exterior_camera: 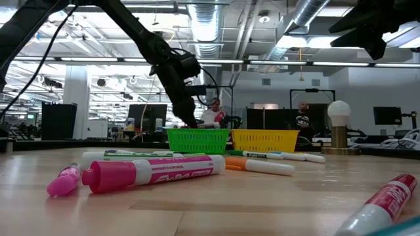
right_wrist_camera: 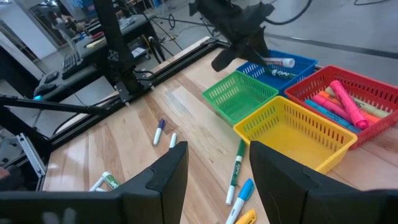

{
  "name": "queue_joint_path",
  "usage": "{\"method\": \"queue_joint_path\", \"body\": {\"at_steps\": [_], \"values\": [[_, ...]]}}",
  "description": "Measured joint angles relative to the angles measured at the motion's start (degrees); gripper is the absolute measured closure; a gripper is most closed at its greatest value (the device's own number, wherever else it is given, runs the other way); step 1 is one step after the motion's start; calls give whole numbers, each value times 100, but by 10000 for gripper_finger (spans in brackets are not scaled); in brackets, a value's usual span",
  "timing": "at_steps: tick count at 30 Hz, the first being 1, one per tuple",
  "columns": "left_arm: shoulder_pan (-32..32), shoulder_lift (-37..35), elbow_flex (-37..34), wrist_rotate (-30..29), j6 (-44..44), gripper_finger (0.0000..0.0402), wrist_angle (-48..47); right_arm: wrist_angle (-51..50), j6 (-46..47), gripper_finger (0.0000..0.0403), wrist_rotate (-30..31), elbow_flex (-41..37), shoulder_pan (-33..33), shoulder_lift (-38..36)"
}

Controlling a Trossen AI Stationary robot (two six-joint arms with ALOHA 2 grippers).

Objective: Pick & Place Markers
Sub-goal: Put the red highlighter in the blue bin, then put the pink highlighter in the blue bin

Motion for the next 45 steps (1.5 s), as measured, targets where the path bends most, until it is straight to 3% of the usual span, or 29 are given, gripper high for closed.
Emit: {"method": "queue_joint_path", "body": {"at_steps": [15, 26, 29, 32, 35, 38, 45], "values": [[-91, 206, 2, -53, 318, 333, -2, 3, 1, 241, -4, 0, 0, 0], [-96, 192, 2, -150, 506, 247, 66, 5, 2, 241, -20, 0, 0, 1], [-145, 94, 0, -626, 456, 225, 55, 5, 2, 241, -20, 0, 0, 0], [-290, -267, 0, -1450, 186, 209, -26, 8, 2, 241, -20, 0, 0, 1], [-526, -796, 0, -1871, -182, 203, -217, 8, 2, 241, -19, 0, 0, 1], [-810, -1464, 0, -1773, -714, 203, -435, 8, 2, 241, -17, 0, 0, 2], [-1618, -2828, 0, -919, -2622, 202, -707, 8, 2, 241, -17, 0, 0, 2]]}}
